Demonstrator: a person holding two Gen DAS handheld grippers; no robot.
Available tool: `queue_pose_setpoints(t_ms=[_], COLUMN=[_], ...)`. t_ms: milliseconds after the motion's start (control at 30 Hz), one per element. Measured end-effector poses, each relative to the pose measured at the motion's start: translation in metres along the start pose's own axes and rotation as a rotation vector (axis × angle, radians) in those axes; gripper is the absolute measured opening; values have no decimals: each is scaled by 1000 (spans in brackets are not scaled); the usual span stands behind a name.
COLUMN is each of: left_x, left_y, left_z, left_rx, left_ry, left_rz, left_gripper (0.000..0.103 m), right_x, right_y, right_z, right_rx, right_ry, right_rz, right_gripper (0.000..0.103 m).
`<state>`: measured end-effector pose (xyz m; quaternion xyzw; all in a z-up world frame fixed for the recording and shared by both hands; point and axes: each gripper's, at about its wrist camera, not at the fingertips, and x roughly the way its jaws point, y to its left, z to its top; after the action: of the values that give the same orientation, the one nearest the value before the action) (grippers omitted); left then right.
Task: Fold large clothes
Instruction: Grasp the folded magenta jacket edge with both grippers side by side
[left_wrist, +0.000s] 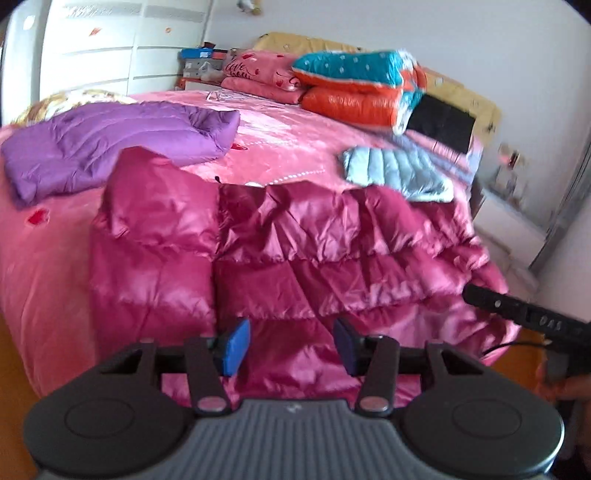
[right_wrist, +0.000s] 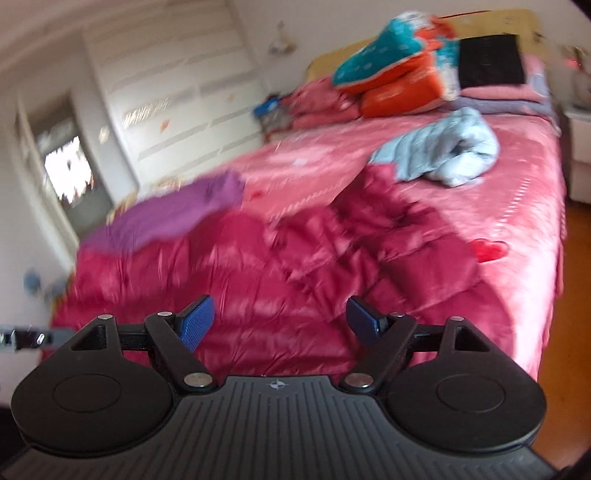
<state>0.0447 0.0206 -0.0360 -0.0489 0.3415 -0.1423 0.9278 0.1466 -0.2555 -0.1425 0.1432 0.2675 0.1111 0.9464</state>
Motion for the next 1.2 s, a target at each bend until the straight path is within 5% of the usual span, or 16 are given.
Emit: queue_pose_setpoints(t_ms=[800, 1200], left_x=[122, 158], left_y=[47, 78], left_z=[56, 59], left_rx=[45, -38], left_ry=[-107, -110], left_rz=[197, 169], left_gripper=[48, 51], right_x=[175, 217], right_y=[-39, -60], right_z=[73, 61], right_rx=[-33, 17], right_ry=[69, 70], right_rz=[-210, -218], right_gripper=[98, 100])
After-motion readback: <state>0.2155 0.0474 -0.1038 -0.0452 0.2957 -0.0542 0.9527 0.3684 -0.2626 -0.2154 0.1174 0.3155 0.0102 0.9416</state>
